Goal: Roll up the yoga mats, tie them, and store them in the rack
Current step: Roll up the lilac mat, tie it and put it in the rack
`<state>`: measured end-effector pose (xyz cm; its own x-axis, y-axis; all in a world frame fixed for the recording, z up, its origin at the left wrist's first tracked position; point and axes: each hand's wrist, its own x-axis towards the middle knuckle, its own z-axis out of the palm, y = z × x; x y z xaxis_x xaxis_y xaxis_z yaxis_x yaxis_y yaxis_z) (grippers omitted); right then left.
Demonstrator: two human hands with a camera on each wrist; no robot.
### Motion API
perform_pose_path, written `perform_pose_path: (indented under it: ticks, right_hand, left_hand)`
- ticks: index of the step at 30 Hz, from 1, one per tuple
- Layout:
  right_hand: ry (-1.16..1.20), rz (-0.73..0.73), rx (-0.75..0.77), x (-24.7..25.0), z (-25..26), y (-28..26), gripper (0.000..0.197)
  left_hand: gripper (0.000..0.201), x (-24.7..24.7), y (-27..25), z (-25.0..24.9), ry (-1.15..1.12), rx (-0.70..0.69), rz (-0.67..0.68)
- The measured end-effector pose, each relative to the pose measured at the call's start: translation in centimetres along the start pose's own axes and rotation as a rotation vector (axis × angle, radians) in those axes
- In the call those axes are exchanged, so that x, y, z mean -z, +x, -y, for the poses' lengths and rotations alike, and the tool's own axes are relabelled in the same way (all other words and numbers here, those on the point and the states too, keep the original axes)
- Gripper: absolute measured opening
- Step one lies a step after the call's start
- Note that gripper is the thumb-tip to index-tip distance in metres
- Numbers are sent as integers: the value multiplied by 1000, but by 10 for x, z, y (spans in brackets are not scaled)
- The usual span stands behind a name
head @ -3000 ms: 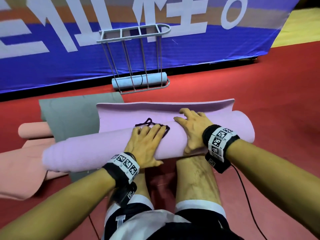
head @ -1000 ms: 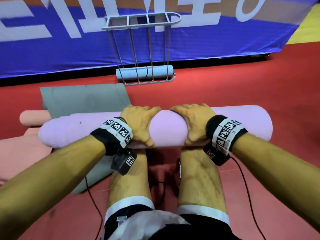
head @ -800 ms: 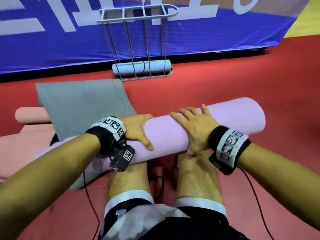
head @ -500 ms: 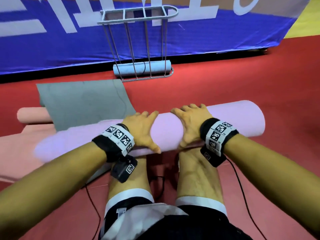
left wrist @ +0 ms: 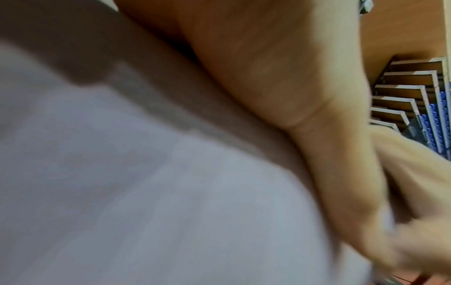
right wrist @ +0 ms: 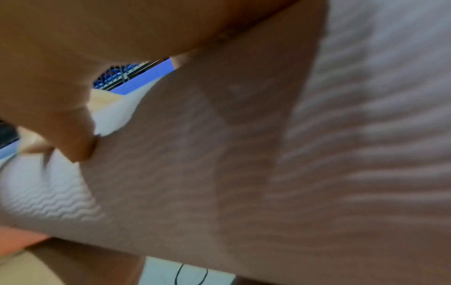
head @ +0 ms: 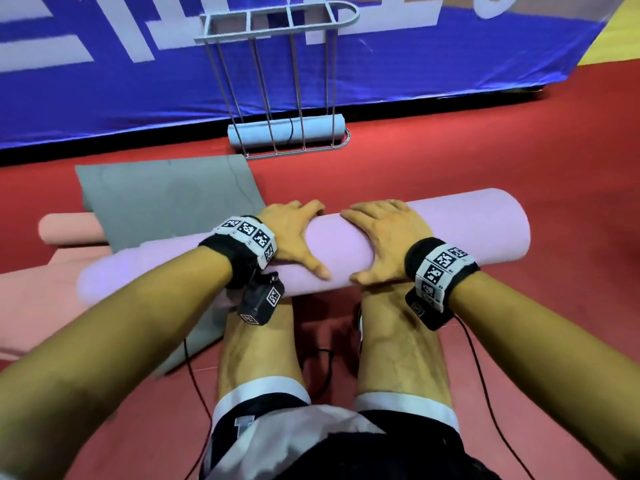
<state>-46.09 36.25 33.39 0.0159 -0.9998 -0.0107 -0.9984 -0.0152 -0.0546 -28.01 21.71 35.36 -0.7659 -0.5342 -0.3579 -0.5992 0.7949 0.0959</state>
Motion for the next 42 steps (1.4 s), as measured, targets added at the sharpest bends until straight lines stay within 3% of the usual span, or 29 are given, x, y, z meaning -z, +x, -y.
perform_pose_path:
  ticks: [3,8,12,15,18,21,25,28,31,34,36,38,42]
  right_hand:
    - [-2,-75,26,-6,-2,-6,111]
    - [126,-270,-30,-18,2,-11,80]
    - [207,-502,-30,-33,7,-20,69]
    - [322,-751,-44,-41,13,-28,45]
    - [247,-787,-151,-45,27,-39,28]
    - [183,-692,-303,-45,35,-50,32]
    - [253,-425,-471,-27,32,-50,43]
    - [300,-380,-570,-10,29,-37,49]
    - [642,-496,-748,-3,32,-20,64]
    - [1216,-550,-939,14,37,5,103]
    - [1641,-400,-856,39,44,23,119]
    - [1764,-326,-644,70,51,42,114]
    - [1773,-523,-503,117,52,66,107]
  left_hand:
    - [121,6,10,-4,-65,32,77]
    - [141,-4,18,-8,-149,150,125]
    - [133,-5,19,-10,-105,192,142]
    - [131,-6,11,-11,-140,177,132]
    - [117,-4,5,-9,-279,171,151]
    - [117,-5,0,-9,-290,174,98]
    - [108,0,-6,-11,-276,196,14]
    - [115,9,-11,-8,-278,243,-82]
    - [126,26,-20,1,-316,304,-200]
    - [122,55,-27,10,-397,303,-345]
    - [118,77,-30,14,-420,293,-466]
    - [117,101,-30,14,-456,265,-558]
    - [146,146,-19,20,-578,87,-540]
